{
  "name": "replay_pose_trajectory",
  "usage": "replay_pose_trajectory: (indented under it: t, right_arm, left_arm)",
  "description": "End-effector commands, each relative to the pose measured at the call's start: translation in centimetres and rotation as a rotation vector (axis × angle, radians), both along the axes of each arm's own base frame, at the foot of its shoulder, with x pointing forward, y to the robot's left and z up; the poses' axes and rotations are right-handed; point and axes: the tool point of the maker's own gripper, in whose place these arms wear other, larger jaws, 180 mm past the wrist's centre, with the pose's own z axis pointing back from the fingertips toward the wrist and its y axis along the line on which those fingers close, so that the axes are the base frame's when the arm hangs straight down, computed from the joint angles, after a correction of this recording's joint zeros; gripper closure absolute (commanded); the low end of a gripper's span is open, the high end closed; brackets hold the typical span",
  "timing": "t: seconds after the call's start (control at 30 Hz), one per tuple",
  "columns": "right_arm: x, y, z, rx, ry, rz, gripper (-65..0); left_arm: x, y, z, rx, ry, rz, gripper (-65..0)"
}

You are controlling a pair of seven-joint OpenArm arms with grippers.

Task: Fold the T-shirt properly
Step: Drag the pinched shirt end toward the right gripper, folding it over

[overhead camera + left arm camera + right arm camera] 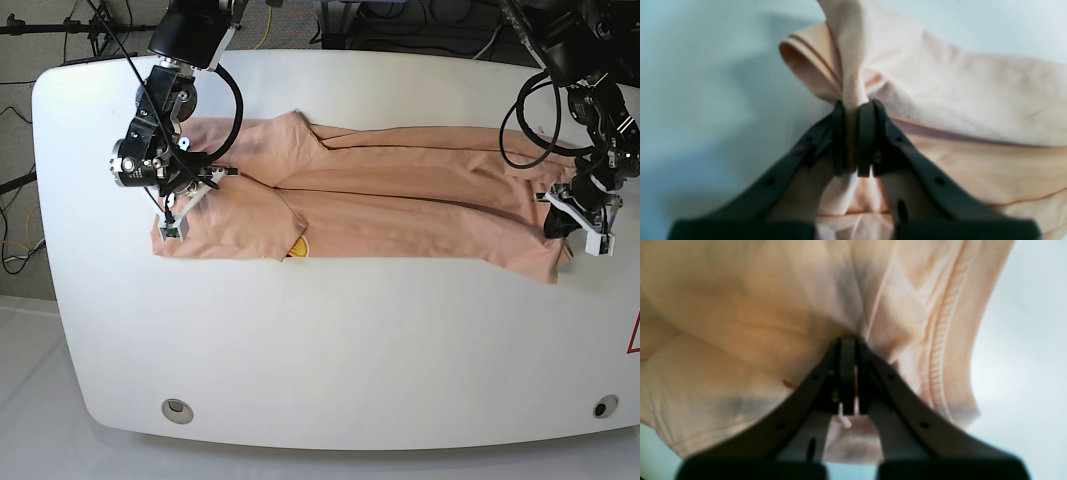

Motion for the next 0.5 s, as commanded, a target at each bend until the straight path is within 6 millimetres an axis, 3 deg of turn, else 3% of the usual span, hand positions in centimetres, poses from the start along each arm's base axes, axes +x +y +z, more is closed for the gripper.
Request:
replay_pose_trajectory:
  t: [0.0, 0.2, 0.27, 0.47]
  right_arm:
    - [0.7, -0.2, 0.8, -0.011, -0.019, 0.0, -0.6]
    - [0.7, -0.1, 0.7, -0.01, -0.015, -0.001, -0.5]
    - [0.6, 0.0, 0.6, -0.008, -0.012, 0.003, -0.4]
    - [0.6, -0.1, 0.6, -0.007, -0.012, 0.003, -0.3]
  left_arm:
    - [1.7, -2.1, 2.5, 0.001, -0.088, -0.047, -2.6]
    - [2.5, -6.9, 3.9, 0.011, -0.127, -0.15, -3.8]
    - [2.5, -9.6, 5.1, 0.03, -0.155, -0.211, -3.7]
    - [2.3, -12.9, 6.3, 0.032, -0.183, -0.279, -3.2]
